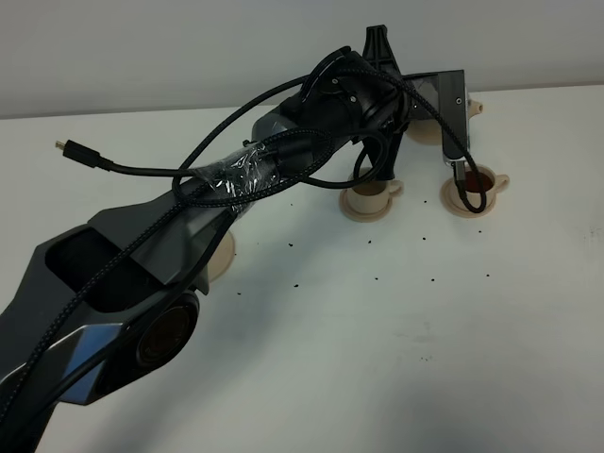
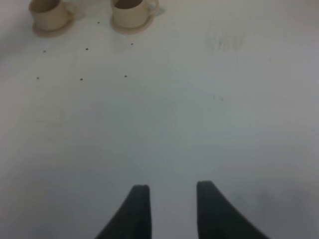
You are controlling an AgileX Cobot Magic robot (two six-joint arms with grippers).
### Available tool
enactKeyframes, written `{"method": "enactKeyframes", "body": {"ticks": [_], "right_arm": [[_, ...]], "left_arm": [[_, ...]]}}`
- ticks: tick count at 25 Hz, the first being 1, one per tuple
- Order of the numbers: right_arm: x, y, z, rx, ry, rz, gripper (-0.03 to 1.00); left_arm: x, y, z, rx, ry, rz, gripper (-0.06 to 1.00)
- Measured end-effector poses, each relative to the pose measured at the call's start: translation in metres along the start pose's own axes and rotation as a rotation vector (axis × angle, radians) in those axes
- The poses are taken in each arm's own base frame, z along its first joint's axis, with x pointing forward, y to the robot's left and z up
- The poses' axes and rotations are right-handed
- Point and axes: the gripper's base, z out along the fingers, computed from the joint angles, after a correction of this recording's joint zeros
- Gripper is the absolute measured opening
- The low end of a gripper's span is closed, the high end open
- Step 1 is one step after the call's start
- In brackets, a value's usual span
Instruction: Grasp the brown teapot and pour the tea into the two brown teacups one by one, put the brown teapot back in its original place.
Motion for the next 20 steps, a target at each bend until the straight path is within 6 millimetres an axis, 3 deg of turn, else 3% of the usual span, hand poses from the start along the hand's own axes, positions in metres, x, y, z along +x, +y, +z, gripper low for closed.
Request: {"method": "enactKeyframes", "body": {"ticks": [6, 12, 20], "right_arm": [[0.000, 0.000, 0.000, 0.000, 0.000, 0.000, 0.24], [0.000, 0.000, 0.000, 0.000, 0.000, 0.000, 0.24], [0.000, 0.000, 0.000, -0.001, 0.000, 0.000, 0.24]], "left_arm": [[-0.007, -0.009, -0.024, 0.185, 0.017, -0.148, 0.12], [-0.002, -0.025, -0.031, 0.348, 0.148, -0.253, 0.12], [-0.003, -0.040, -0.038, 0.509, 0.194, -0.373, 0.12]]}}
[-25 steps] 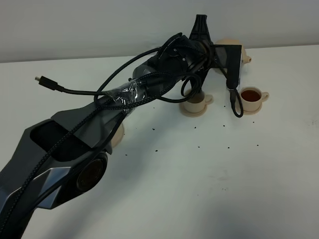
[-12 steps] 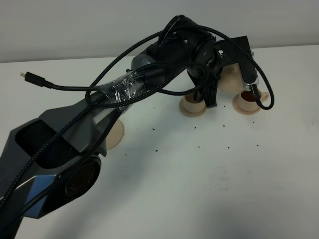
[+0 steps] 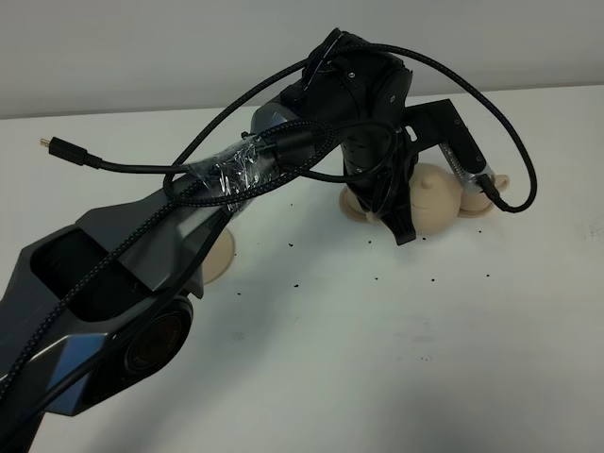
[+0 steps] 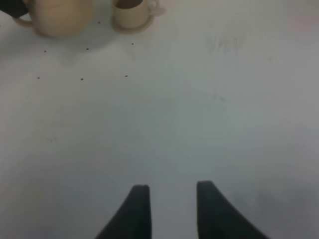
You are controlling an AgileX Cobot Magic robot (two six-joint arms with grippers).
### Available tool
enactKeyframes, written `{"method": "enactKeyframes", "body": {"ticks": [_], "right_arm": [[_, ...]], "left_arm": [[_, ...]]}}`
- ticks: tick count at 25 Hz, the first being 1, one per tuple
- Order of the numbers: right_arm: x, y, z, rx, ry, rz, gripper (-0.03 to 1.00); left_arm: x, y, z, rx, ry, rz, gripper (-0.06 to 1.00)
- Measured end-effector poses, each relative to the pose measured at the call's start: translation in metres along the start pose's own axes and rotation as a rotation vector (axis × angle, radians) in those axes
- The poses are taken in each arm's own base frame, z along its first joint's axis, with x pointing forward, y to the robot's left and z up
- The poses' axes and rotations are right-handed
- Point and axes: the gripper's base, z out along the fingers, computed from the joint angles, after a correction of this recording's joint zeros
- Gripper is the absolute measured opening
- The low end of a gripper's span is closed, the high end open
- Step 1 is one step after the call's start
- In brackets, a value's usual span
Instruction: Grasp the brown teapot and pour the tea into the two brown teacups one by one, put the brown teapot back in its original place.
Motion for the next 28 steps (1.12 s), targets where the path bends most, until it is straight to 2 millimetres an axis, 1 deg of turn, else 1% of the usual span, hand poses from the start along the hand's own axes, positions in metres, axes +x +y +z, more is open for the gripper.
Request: {"method": "enactKeyframes", "body": {"ticks": [12, 19, 28], "right_arm": [[0.000, 0.000, 0.000, 0.000, 0.000, 0.000, 0.24], [0.000, 0.000, 0.000, 0.000, 0.000, 0.000, 0.24], [0.000, 0.000, 0.000, 0.000, 0.000, 0.000, 0.24]], "left_arm": [[0.000, -0.003, 0.000, 0.031, -0.004, -0.071, 0.12], [0.001, -0.005, 0.011, 0.050, 0.026, -0.144, 0.12], [0.001, -0.005, 0.011, 0.050, 0.027, -0.163, 0.12]]}}
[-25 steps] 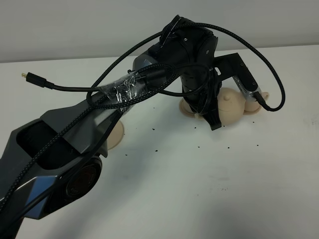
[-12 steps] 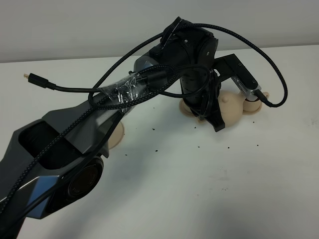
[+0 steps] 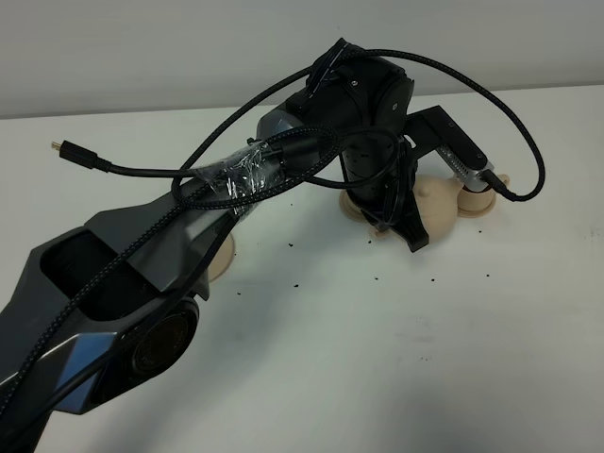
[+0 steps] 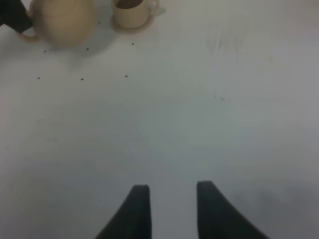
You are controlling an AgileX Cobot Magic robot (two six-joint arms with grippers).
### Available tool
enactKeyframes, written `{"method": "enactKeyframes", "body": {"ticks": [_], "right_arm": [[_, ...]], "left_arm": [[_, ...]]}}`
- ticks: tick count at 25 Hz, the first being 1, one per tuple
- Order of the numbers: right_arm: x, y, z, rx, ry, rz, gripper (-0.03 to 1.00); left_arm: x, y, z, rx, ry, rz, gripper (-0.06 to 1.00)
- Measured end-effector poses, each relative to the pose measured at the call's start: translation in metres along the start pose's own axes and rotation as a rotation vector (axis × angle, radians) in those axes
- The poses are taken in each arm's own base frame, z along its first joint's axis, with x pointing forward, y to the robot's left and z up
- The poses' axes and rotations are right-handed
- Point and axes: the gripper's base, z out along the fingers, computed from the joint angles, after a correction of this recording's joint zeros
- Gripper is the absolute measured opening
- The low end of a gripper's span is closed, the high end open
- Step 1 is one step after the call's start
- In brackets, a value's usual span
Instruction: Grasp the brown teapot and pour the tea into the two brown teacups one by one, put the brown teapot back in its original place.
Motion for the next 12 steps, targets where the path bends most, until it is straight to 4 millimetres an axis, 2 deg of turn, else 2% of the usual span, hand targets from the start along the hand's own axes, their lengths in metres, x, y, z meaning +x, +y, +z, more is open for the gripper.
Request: {"method": "enactKeyframes", "body": {"ticks": [8, 12], "right_arm": [[0.000, 0.000, 0.000, 0.000, 0.000, 0.000, 0.24], [0.000, 0.000, 0.000, 0.000, 0.000, 0.000, 0.24]], "left_arm": [[0.000, 0.000, 0.000, 0.001, 0.001, 0.001, 0.12], [0.001, 0.000, -0.012, -0.001, -0.003, 0.037, 0.12]]}}
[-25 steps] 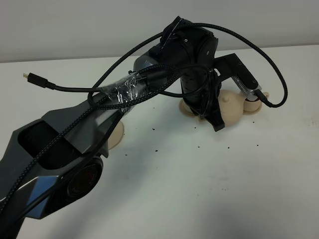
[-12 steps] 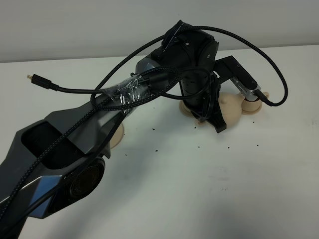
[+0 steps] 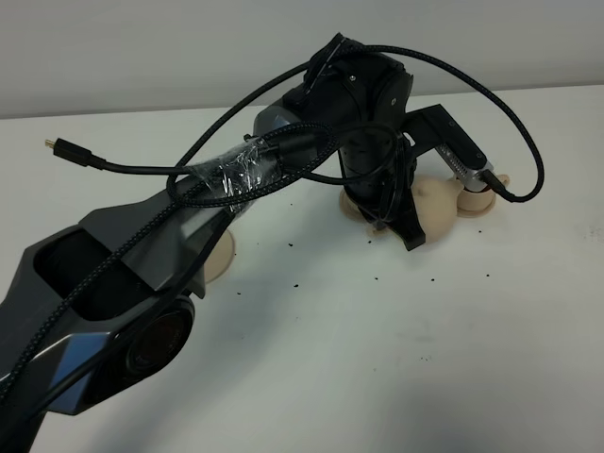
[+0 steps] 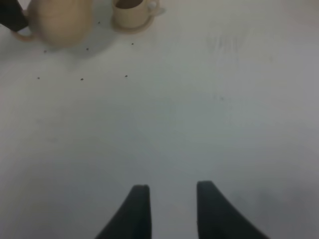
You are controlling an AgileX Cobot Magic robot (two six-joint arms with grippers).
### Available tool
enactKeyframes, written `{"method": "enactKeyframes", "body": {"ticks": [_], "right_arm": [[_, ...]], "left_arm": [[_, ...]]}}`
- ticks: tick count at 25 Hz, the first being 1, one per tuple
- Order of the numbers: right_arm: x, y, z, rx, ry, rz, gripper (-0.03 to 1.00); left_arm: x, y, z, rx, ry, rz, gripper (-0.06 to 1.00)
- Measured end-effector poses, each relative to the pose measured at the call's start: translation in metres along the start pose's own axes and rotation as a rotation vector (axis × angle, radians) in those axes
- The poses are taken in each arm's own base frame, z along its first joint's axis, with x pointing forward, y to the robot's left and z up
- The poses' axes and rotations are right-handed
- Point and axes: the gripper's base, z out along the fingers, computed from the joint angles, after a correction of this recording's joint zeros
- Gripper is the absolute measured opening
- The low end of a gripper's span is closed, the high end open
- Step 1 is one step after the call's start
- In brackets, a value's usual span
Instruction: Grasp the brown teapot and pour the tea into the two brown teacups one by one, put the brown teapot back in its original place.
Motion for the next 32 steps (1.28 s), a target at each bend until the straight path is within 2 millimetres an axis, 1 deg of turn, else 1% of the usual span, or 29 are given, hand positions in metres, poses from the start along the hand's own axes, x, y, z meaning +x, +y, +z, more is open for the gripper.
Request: {"method": "enactKeyframes", "body": {"ticks": [3, 5, 7, 14, 22, 27, 30, 32], "right_arm": [[0.000, 0.000, 0.000, 0.000, 0.000, 0.000, 0.24], [0.000, 0.000, 0.000, 0.000, 0.000, 0.000, 0.24], [0.000, 0.000, 0.000, 0.000, 0.000, 0.000, 0.24], [0.000, 0.000, 0.000, -0.001, 0.000, 0.000, 0.24], [0.000, 0.000, 0.000, -0.001, 0.000, 0.000, 0.24], [0.000, 0.000, 0.000, -0.001, 0.000, 0.000, 0.24], [0.000, 0.000, 0.000, -0.001, 0.000, 0.000, 0.24], [0.000, 0.000, 0.000, -0.001, 0.000, 0.000, 0.24]], "left_arm": [[0.003, 0.008, -0.019, -0.015, -0.034, 0.008, 0.12], [0.006, 0.016, -0.030, -0.017, -0.058, -0.005, 0.12], [0.013, 0.029, -0.037, -0.019, -0.072, -0.028, 0.12], [0.042, 0.077, -0.037, -0.044, -0.057, -0.094, 0.12], [0.074, 0.117, -0.038, -0.026, -0.073, -0.187, 0.12], [0.085, 0.130, -0.043, -0.036, -0.078, -0.206, 0.12], [0.089, 0.130, -0.050, -0.049, -0.068, -0.188, 0.12], [0.096, 0.126, -0.054, -0.051, -0.041, -0.179, 0.12]]}}
